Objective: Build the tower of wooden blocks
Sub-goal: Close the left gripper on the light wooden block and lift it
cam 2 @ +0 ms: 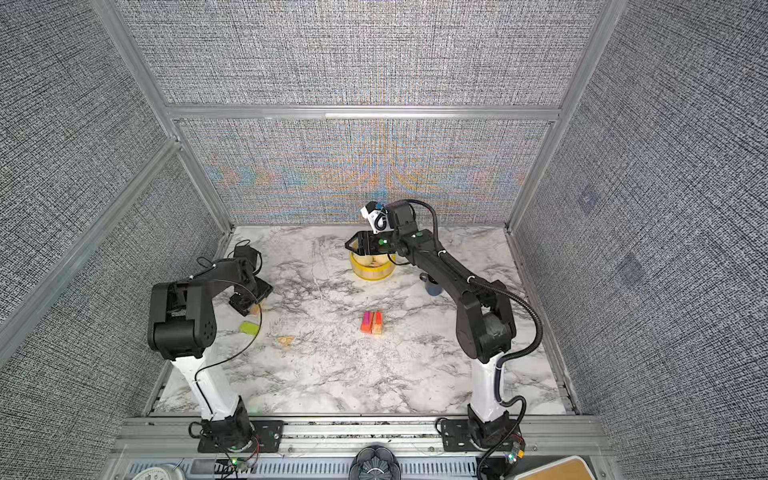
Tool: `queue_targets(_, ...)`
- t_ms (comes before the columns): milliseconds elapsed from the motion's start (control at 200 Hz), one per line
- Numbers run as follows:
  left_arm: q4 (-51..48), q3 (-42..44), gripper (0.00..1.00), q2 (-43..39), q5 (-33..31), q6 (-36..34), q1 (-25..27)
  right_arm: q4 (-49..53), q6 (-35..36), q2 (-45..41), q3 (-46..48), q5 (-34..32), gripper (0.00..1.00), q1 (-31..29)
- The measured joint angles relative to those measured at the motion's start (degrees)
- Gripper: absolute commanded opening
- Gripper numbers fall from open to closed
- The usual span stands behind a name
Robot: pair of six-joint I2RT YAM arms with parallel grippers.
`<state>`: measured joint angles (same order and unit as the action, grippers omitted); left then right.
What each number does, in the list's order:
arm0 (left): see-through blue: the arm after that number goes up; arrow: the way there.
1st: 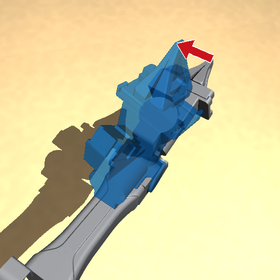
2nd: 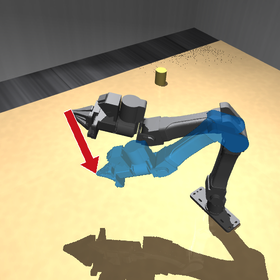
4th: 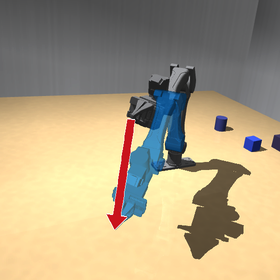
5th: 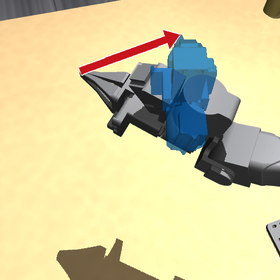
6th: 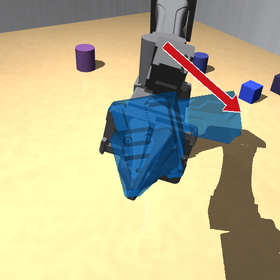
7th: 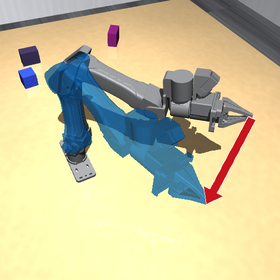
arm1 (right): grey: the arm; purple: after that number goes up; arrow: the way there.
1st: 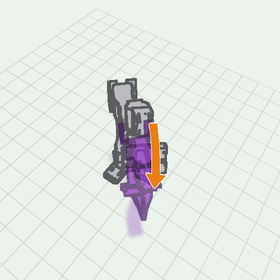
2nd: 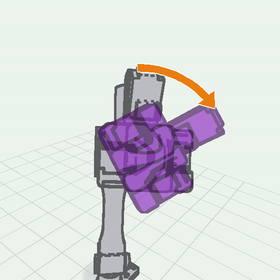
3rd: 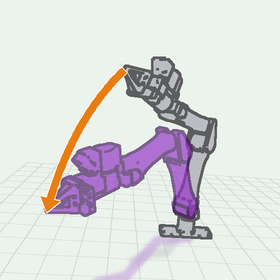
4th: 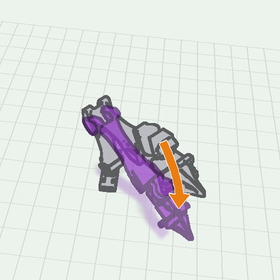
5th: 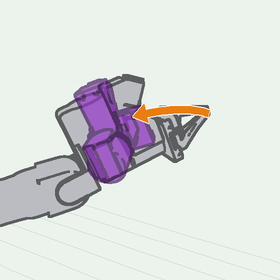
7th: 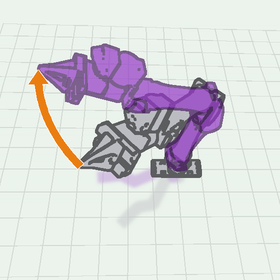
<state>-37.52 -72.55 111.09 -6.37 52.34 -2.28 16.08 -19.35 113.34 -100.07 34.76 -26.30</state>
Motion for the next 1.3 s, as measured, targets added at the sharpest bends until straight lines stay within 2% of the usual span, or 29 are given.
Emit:
queue_targets(540, 0.50, 1.42, 0.77, -0.85, -0.57, 0.92, 0.66, -0.44, -0.50, -0.13, 0.96, 0.24, 0.64, -0.13)
queue_targets(860, -2.58, -2.29, 0.75, 1.57, -0.44, 1.88, 0.74, -0.46, -0.46, -0.46, 1.09, 0.39, 0.64, -0.13)
queue_targets(1176, -5.22, -9.20, 0.72, 6.08, 0.46, 0.57, 4.00, -0.46, -0.42, -0.46, 1.09, 0.42, 0.63, -0.04)
queue_targets(1301, -5.79, -10.69, 0.75, 7.15, 0.31, 0.02, 5.11, -0.46, -0.42, -0.39, 1.09, 0.42, 0.63, -0.02)
